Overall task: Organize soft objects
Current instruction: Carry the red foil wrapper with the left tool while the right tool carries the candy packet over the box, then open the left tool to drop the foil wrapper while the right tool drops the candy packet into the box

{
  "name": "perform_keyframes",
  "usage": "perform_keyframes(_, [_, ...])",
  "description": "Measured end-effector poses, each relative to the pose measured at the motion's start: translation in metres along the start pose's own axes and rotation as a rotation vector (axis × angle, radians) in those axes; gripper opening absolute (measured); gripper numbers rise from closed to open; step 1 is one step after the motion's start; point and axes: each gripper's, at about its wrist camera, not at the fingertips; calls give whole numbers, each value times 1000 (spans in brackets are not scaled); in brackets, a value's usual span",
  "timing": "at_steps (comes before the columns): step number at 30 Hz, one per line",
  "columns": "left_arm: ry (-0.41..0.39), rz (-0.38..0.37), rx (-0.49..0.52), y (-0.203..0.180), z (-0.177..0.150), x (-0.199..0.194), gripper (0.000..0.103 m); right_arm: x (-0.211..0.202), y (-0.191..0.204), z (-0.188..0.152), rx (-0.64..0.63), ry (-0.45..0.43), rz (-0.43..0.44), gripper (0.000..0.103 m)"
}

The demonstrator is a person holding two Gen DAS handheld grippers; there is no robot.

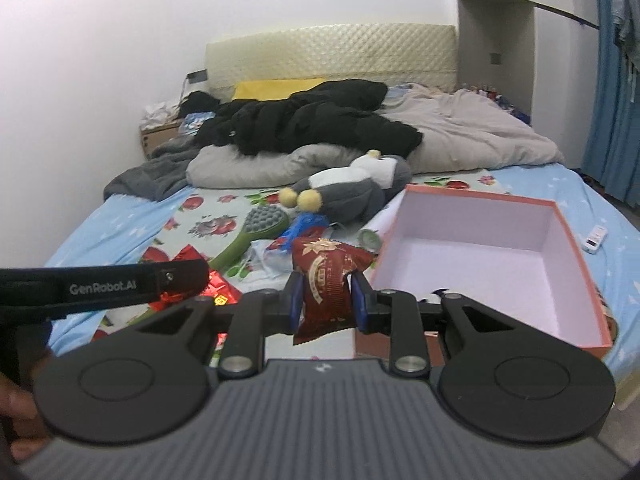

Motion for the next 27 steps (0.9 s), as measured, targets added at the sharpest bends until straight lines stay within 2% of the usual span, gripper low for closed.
perform_keyframes(8, [38, -88, 39, -45, -2, 17, 44, -23, -33, -7, 46, 7, -70, 29])
perform_keyframes(15, [84, -142, 70, -75, -5, 37, 44, -27, -56, -16, 90, 23, -123, 29])
perform_keyframes(20, [139, -153, 84, -91, -3, 72, 44, -12, -81, -23, 130, 51, -155, 29])
perform_keyframes(27, [210, -133, 110, -110, 5, 140, 44, 20, -117, -27, 172, 103, -181, 29])
Point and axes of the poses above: each gripper's, at about its wrist camera, not at the fingertips, and x roughly the way its jaws point, y to its left, z to its top, and after that the axes turned 14 degrees about -x, right-handed
